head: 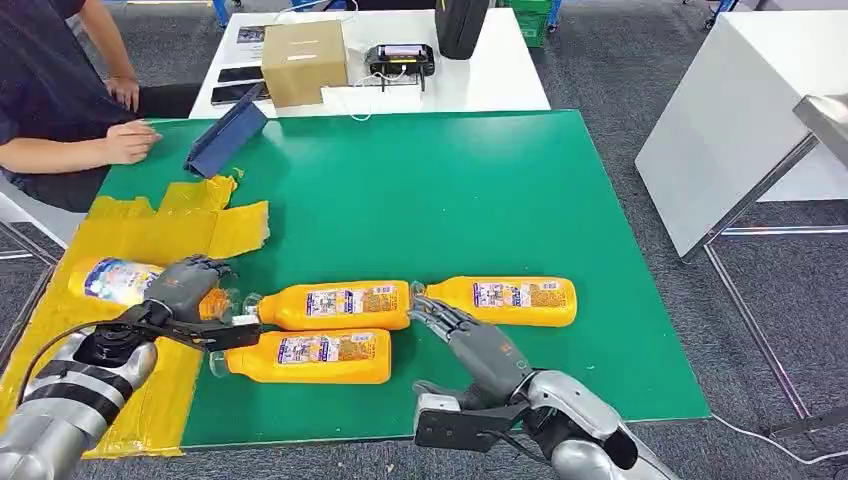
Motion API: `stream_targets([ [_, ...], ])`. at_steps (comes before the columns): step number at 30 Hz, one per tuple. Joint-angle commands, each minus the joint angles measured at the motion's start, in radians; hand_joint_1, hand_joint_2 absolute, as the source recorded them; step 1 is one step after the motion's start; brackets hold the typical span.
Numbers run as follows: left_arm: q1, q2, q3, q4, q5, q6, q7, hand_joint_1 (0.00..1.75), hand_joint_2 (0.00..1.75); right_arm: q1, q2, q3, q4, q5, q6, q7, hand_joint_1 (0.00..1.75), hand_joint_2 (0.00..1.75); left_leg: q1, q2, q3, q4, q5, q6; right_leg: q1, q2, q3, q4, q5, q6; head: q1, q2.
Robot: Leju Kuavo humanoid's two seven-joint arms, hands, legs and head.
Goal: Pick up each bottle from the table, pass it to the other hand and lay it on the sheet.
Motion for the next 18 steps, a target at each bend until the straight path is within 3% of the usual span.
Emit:
stream_targets([
  [1, 0.032, -0.065, 0.068, -0.022, 0.066, 0.143, -0.014, 0.00, 0.00, -0.010, 0.005, 0.019, 0.053, 0.009, 0.001, 0.015, 0.00, 0.00, 0.000, -0.001, 0.002, -0.001, 0.000, 0.000, 0.000, 0.002, 0.002, -0.001, 0.000, -0.001, 0.000, 0.000],
  [5, 0.109, -0.154, 0.202, -0.215, 0.263, 0.172, -0.098, 0.00, 0.00, -0.032, 0.046, 0.023, 0.130, 0.042, 0.001, 0.040, 0.00, 0.00, 0.001, -0.003, 0.002, -0.001, 0.000, 0.000, 0.000, 0.001, 0.003, -0.002, -0.001, 0.000, 0.000, 0.000],
  [9, 0.123, -0.256, 0.295, -0.375, 0.553, 0.028, -0.152, 0.00, 0.00, -0.150, 0.151, 0.042, 0.304, 0.067, 0.016, 0.060, 0.00, 0.00, 0.001, -0.002, -0.001, 0.000, 0.000, 0.000, 0.000, 0.002, 0.001, -0.001, 0.000, -0.001, 0.000, 0.000],
  [18, 0.123, -0.251, 0.297, -0.369, 0.554, 0.021, -0.147, 0.00, 0.00, -0.147, 0.150, 0.040, 0.300, 0.069, 0.016, 0.060, 0.00, 0.00, 0.001, -0.002, 0.002, 0.000, 0.000, -0.001, 0.000, 0.004, 0.002, -0.001, 0.000, 0.000, 0.000, 0.000],
])
